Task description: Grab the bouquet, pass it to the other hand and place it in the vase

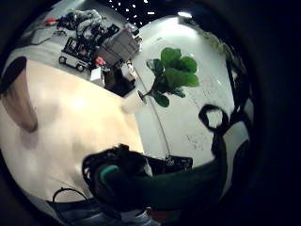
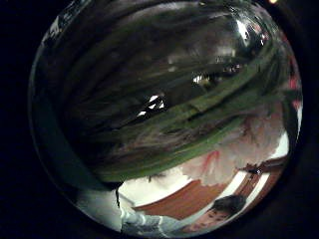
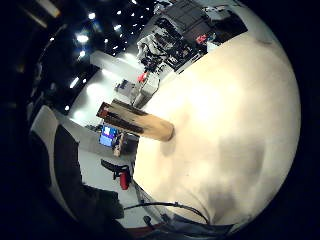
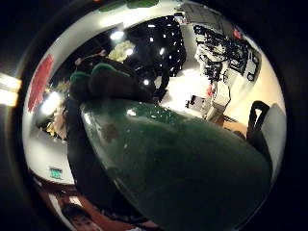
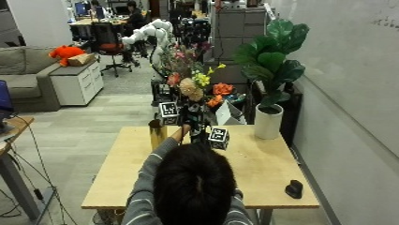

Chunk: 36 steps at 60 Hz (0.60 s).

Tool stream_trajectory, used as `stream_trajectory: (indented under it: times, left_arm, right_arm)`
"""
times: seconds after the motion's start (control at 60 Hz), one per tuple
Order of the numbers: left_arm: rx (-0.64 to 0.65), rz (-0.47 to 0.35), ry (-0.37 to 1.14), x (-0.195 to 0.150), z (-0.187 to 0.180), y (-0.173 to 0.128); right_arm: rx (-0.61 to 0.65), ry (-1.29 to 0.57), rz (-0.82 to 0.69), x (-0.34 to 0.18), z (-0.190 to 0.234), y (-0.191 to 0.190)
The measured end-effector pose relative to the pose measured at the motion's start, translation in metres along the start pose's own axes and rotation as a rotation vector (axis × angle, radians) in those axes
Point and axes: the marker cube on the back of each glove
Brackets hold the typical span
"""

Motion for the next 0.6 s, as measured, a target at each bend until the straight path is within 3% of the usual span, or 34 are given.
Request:
stream_trajectory:
  times: [0.05, 0.117, 0.183, 0.233, 0.3, 0.417, 0.55, 0.6]
  left_arm:
    - [0.037, -0.024, -0.003, 0.003, -0.005, -0.006]
    - [0.047, -0.043, 0.003, 0.028, -0.018, -0.008]
    - [0.076, -0.013, -0.004, 0.020, -0.026, -0.043]
    - [0.086, -0.006, -0.014, 0.039, -0.040, -0.053]
    - [0.149, 0.063, -0.085, 0.051, -0.062, -0.081]
    - [0.269, 0.166, -0.174, 0.078, -0.101, -0.121]
    - [0.359, 0.184, -0.250, 0.099, -0.138, -0.141]
    - [0.373, 0.173, -0.272, 0.095, -0.148, -0.146]
  right_arm:
    - [-0.065, -0.019, -0.009, -0.010, 0.003, 0.002]
    - [-0.086, -0.013, -0.199, -0.031, 0.004, -0.004]
    - [-0.167, 0.055, -0.245, -0.040, 0.002, -0.009]
    - [-0.256, 0.074, -0.261, -0.042, -0.001, -0.009]
    - [-0.343, 0.025, -0.280, -0.046, -0.006, -0.010]
    - [-0.337, 0.143, -0.233, -0.029, -0.019, -0.023]
    - [-0.320, 0.204, -0.228, -0.010, -0.031, -0.036]
    - [-0.289, 0.202, -0.290, -0.004, -0.036, -0.046]
